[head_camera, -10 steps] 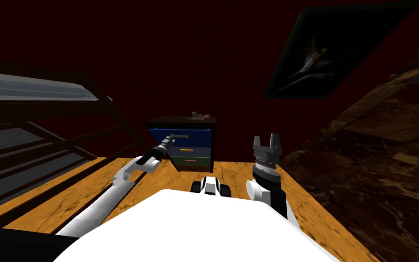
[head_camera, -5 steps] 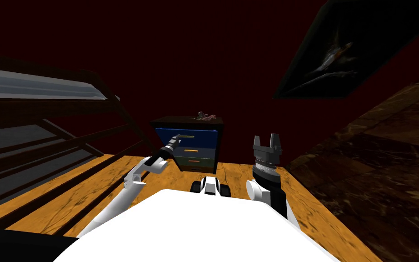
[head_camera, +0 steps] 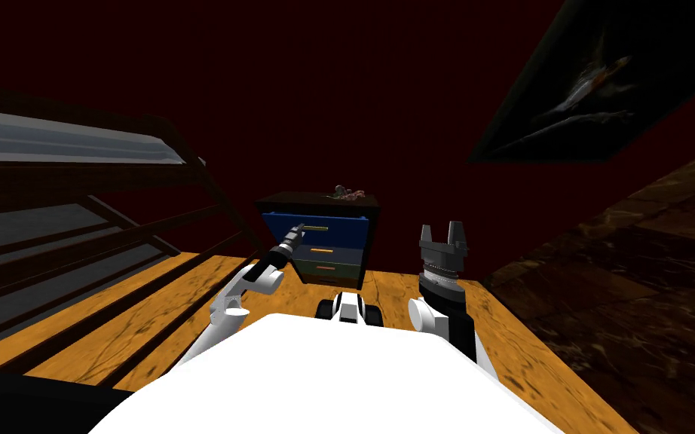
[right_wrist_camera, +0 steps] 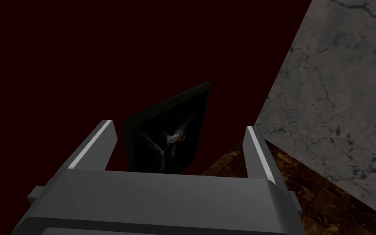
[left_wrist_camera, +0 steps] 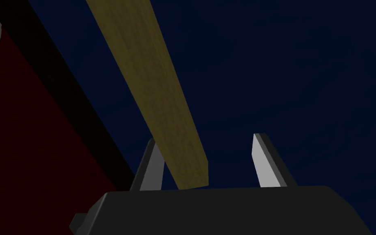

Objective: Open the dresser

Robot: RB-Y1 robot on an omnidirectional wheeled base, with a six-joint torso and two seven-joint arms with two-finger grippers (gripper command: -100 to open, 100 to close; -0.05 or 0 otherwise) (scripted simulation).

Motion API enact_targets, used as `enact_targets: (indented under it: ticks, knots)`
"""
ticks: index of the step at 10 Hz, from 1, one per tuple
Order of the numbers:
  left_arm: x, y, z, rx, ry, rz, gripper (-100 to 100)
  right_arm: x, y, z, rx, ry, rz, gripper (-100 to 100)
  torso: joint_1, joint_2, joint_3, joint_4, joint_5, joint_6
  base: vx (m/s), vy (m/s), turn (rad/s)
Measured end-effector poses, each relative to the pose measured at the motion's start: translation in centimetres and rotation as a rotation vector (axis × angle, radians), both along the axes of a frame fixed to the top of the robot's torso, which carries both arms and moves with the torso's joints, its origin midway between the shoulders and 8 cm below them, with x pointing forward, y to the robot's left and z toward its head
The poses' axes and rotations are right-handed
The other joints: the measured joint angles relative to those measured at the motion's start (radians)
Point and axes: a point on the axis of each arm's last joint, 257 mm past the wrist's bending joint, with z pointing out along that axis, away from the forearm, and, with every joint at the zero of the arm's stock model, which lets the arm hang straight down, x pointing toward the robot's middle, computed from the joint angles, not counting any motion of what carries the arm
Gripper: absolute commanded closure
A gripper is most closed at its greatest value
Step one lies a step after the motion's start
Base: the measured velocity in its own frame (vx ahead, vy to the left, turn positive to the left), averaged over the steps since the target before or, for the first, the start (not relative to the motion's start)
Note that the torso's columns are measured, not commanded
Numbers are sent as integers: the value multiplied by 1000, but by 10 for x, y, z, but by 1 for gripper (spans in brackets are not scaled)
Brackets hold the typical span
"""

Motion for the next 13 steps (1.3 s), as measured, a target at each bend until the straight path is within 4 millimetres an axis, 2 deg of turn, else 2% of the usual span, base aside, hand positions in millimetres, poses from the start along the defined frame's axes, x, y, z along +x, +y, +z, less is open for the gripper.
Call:
enact_targets:
  ticks: [3, 6, 9, 13]
  knots:
    - [-5, -34, 16, 3, -24, -14, 100, 0, 0, 0, 0, 0, 0, 0, 7, 0, 0, 2, 1, -6, 34, 84, 36]
    - [-13, -54, 25, -14, -23, -5, 100, 0, 0, 0, 0, 0, 0, 0, 9, 9, 4, 10, -3, -10, 28, 51, 44]
    - [-19, -59, 34, -26, -31, -13, 100, 0, 0, 0, 0, 0, 0, 0, 7, 21, 12, 13, -3, -11, -134, -12, 52]
    - [-25, -61, 30, -32, -14, -17, 100, 0, 0, 0, 0, 0, 0, 0, 5, 13, 6, 13, -5, -8, -133, 2, 24]
